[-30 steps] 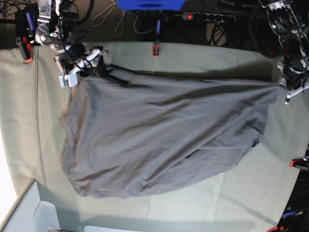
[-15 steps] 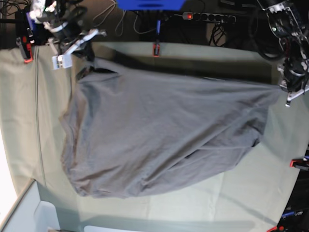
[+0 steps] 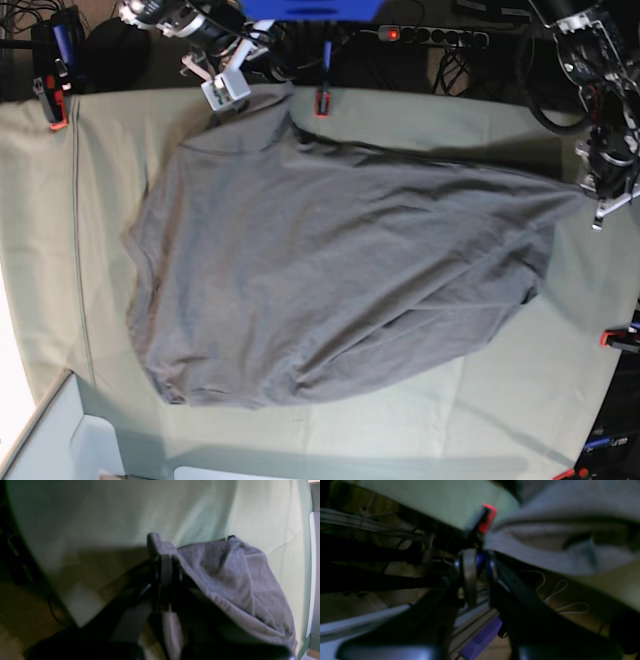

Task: Layout the t-shirt on the table in an organized manner, then fold the t-shirt properly
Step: 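Release the shirt corner and move the right gripper onto the shirt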

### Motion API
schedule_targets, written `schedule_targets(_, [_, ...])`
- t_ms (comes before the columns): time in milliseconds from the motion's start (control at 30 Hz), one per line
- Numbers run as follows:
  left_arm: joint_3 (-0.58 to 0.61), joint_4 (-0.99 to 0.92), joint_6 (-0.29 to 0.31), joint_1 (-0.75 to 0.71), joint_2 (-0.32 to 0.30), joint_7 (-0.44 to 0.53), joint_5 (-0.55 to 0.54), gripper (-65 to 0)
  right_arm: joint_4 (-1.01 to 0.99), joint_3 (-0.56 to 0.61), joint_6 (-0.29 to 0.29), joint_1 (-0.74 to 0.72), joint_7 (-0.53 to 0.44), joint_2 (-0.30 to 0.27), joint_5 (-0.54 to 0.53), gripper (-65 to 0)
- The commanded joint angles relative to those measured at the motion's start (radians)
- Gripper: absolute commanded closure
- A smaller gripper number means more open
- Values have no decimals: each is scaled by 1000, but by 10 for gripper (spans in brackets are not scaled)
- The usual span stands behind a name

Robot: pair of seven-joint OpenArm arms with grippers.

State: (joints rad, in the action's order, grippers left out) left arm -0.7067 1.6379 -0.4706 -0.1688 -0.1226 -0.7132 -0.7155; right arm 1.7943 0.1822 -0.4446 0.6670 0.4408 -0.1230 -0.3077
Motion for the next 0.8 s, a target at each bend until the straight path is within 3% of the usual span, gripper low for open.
schedule_targets(0, [-9, 15, 0, 7, -18, 13, 0, 0, 17, 10, -15, 20, 2, -11, -6, -123])
schedule_targets(200, [-9, 15, 0, 7, -19, 13, 6, 0, 19, -16, -15, 43, -6, -16, -9, -203])
schedule_targets(433, [-9, 15, 0, 8, -19, 13, 1, 0, 26, -215, -15, 47, -4, 6, -11, -253])
schedule_targets(767, [-9, 26, 0, 45, -30, 13, 0, 0, -182, -361, -15, -198, 3, 6, -5, -285])
